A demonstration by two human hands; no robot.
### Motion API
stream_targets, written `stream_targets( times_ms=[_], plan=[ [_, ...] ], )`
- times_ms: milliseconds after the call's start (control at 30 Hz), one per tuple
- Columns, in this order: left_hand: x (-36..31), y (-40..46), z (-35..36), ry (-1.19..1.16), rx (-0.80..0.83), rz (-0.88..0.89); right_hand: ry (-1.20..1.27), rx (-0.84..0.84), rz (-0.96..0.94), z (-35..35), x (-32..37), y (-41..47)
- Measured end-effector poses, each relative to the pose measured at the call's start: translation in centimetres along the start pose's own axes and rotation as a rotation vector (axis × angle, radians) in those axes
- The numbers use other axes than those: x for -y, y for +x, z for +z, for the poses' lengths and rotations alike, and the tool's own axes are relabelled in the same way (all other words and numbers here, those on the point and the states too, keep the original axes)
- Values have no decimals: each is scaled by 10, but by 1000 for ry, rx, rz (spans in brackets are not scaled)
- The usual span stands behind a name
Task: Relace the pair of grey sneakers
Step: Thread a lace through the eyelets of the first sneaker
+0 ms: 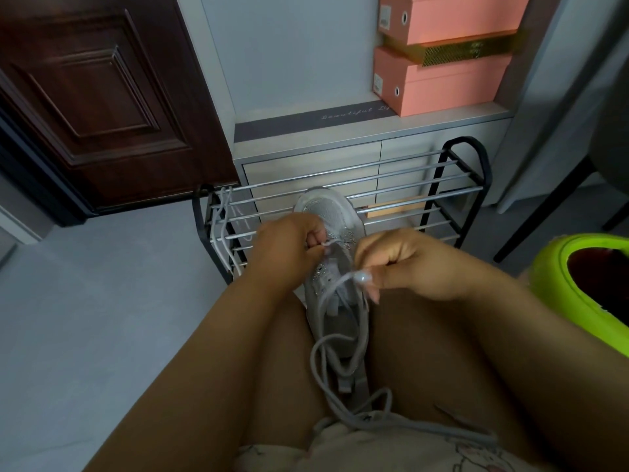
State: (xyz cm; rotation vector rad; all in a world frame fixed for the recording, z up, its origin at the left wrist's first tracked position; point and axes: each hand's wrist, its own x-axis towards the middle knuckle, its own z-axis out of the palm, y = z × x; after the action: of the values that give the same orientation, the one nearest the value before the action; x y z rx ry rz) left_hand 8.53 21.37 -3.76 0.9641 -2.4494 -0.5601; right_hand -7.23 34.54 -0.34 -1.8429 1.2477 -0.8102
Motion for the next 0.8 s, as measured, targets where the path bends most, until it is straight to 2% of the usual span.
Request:
stream_targets(
  times_ms=[133, 267, 333, 400, 533, 700, 800],
  plan=[
    [2, 2, 0, 12, 5, -56, -216, 112, 30, 18, 3, 8],
    [1, 2, -2, 20, 10, -37, -169, 71, 55, 18, 7, 7],
    [3, 0, -5, -55, 20, -19, -153, 36, 111, 16, 8, 4],
    [2, -2, -8, -134, 54, 11, -270, 16, 125, 19, 12, 2],
    [-8, -2, -16, -187, 137, 16, -537, 37, 20, 34, 25, 7],
    [-10, 2, -30, 201, 289, 47, -690, 20, 86, 29, 30, 2],
    [-11, 5, -33, 235, 295, 47, -749, 22, 132, 27, 30, -3]
  ],
)
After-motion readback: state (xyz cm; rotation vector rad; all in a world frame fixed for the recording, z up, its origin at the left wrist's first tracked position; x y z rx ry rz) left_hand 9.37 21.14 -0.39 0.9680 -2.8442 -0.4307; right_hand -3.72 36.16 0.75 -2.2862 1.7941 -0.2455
